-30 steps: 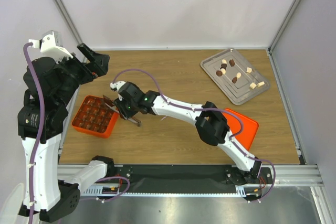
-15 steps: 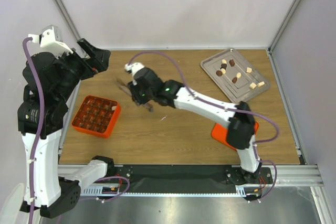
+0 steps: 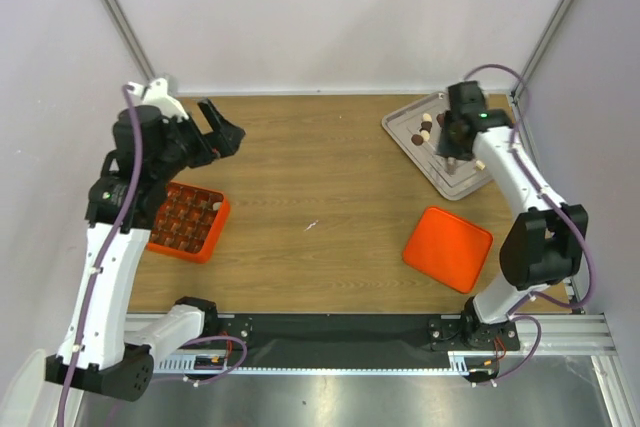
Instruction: Pack the chocolate
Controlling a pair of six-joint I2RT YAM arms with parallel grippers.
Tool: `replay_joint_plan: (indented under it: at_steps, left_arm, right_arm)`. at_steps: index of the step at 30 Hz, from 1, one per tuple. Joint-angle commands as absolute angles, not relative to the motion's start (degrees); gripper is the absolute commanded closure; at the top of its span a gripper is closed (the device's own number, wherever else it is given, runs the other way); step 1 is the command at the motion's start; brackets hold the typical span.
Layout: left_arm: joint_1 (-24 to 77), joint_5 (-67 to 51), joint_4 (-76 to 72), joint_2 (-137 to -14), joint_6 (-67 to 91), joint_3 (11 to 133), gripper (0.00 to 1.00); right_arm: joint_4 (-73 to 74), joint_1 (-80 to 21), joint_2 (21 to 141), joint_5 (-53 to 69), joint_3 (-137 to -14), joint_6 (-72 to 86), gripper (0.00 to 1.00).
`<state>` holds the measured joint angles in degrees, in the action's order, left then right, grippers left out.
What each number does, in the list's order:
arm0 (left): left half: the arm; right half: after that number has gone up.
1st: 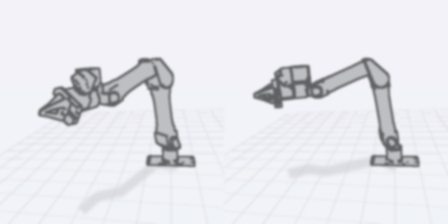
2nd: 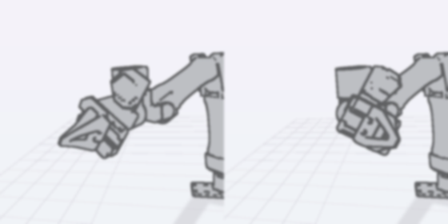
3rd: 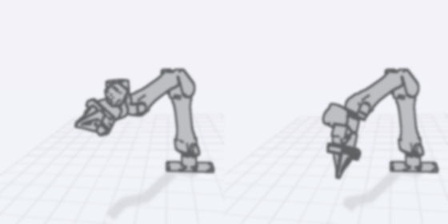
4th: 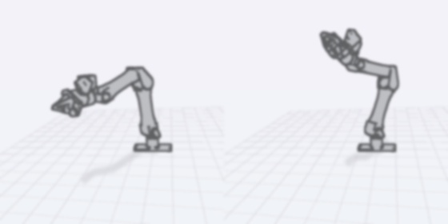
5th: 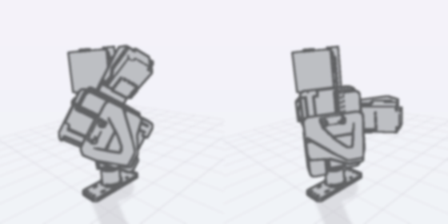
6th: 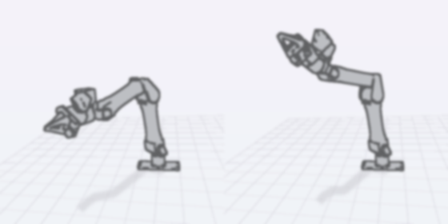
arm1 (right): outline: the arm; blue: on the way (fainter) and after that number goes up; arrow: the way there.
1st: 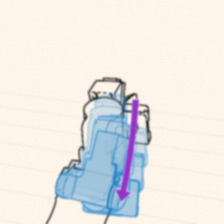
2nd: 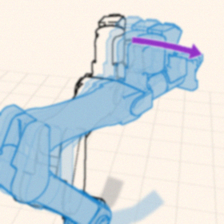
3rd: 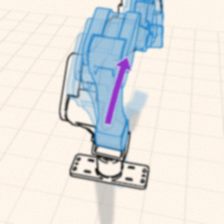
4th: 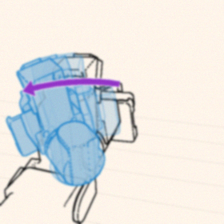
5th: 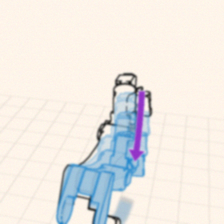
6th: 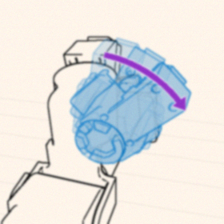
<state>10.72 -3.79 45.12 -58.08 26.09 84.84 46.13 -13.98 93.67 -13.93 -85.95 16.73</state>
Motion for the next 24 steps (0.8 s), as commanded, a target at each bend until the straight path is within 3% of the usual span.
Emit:
replay_joint_plan:
  at_steps: [1,7,24]
  left_arm:
    - [10.28,-7.91,40.44,-57.22,27.25,80.25,0.00]
    - [10.37,-8.61,39.29,-57.83,26.37,77.26,0.00]
    - [10.28,-8.00,38.32,-58.36,26.28,76.29,0.00]
  right_arm:
    - [48.61,-6.90,90.00,-8.56,-85.34,15.03,0.58]
    - [48.51,-1.41,93.69,-5.19,-88.15,14.15,0.53]
    - [40.26,-3.96,99.14,-8.70,-83.15,16.43,0.52]
